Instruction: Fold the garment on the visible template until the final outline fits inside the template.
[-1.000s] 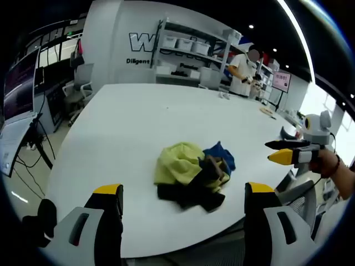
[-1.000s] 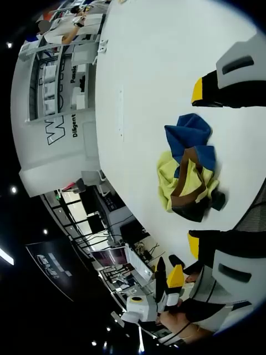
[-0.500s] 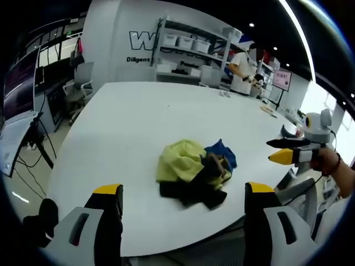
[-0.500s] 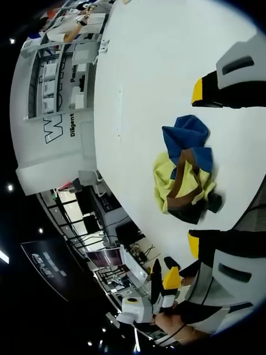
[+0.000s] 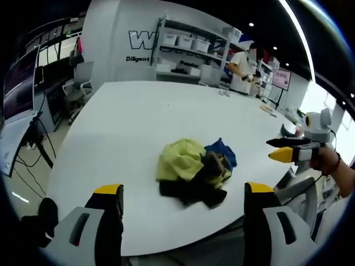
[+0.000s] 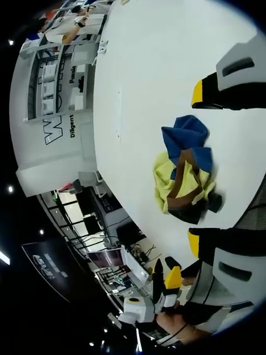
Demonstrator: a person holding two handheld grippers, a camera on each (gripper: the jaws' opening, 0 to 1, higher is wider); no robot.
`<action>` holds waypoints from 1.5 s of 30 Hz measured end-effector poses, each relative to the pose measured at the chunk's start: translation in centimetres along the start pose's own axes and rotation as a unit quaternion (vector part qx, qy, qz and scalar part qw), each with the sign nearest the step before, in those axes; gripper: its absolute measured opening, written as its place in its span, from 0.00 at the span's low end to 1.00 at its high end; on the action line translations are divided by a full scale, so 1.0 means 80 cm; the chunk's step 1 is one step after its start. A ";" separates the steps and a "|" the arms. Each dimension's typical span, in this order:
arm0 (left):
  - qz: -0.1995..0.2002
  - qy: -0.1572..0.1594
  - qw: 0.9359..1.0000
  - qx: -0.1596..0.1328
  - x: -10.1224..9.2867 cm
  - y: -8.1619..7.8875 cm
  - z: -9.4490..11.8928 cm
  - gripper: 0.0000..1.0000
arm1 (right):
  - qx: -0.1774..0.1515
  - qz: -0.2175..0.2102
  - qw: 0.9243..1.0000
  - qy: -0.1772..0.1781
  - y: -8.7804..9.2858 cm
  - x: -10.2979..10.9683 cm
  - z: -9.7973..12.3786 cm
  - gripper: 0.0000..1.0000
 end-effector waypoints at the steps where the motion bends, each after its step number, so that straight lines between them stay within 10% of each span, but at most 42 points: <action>1: -0.002 -0.001 1.000 -0.001 -0.001 0.000 0.000 0.88 | 0.000 0.000 1.000 0.000 0.000 0.000 0.000 0.87; 45: -0.005 0.001 1.000 -0.002 -0.001 -0.002 -0.005 0.83 | 0.022 0.022 1.000 -0.002 0.012 -0.003 -0.012 0.80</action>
Point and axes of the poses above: the point that each gripper's makers call its tool centre point, and the gripper's own axes: z roughly backward along the fingers, x roughly to its left, y roughly out of its underside, the point moved 6 cm from there along z, roughly backward along the fingers, and after that the axes turned 8 degrees about -z, right-handed, at the moved point
